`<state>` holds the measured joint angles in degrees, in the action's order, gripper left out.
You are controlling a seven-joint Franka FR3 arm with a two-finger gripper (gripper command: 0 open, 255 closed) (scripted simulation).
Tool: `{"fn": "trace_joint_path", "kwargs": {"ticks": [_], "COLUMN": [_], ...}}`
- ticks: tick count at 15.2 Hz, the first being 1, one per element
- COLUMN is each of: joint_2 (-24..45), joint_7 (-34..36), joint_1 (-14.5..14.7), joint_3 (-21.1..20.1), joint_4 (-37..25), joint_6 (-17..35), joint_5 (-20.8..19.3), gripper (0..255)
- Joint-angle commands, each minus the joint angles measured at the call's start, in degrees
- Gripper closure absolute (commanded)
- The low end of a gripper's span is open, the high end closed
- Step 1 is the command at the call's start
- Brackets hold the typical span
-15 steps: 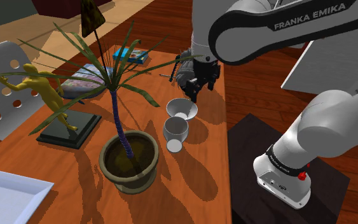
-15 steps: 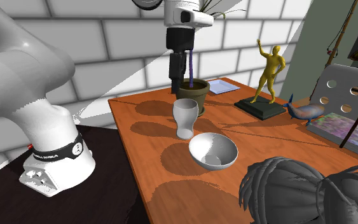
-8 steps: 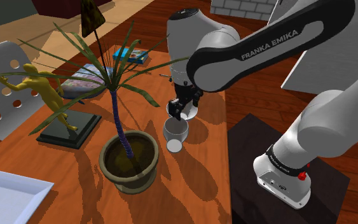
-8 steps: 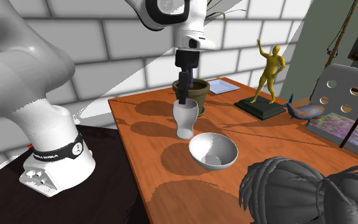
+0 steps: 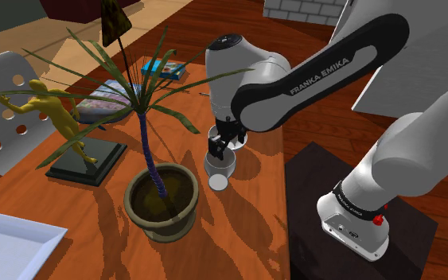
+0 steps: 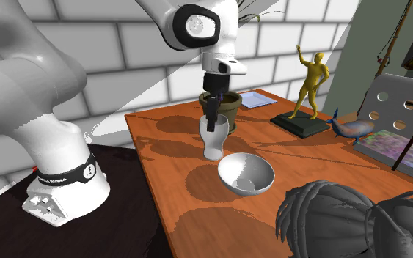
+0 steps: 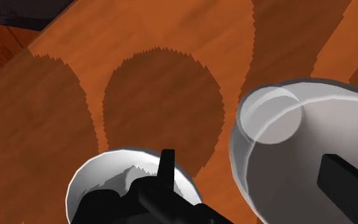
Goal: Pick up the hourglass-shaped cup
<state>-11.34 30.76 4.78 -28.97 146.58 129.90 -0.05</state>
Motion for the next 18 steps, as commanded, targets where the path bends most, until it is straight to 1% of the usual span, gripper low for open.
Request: {"fn": "trace_joint_path", "kwargs": {"ticks": [1,2,11,18], "joint_2": [0.4,0.4,0.4,-3.9], "joint_7": [0.3,0.2,0.3,-1.9], "joint_1": [0.0,-0.1,0.0,0.7], "joint_3": [-0.1,-0.1,-0.1,0.9], "joint_4": [0.1,0.1,0.1,-2.1], "joint_6": [0.5,0.5,0.5,-5.6], "joint_5": [-0.2,-0.2,-0.2,1.9], "gripper": [0,255,255,255]}}
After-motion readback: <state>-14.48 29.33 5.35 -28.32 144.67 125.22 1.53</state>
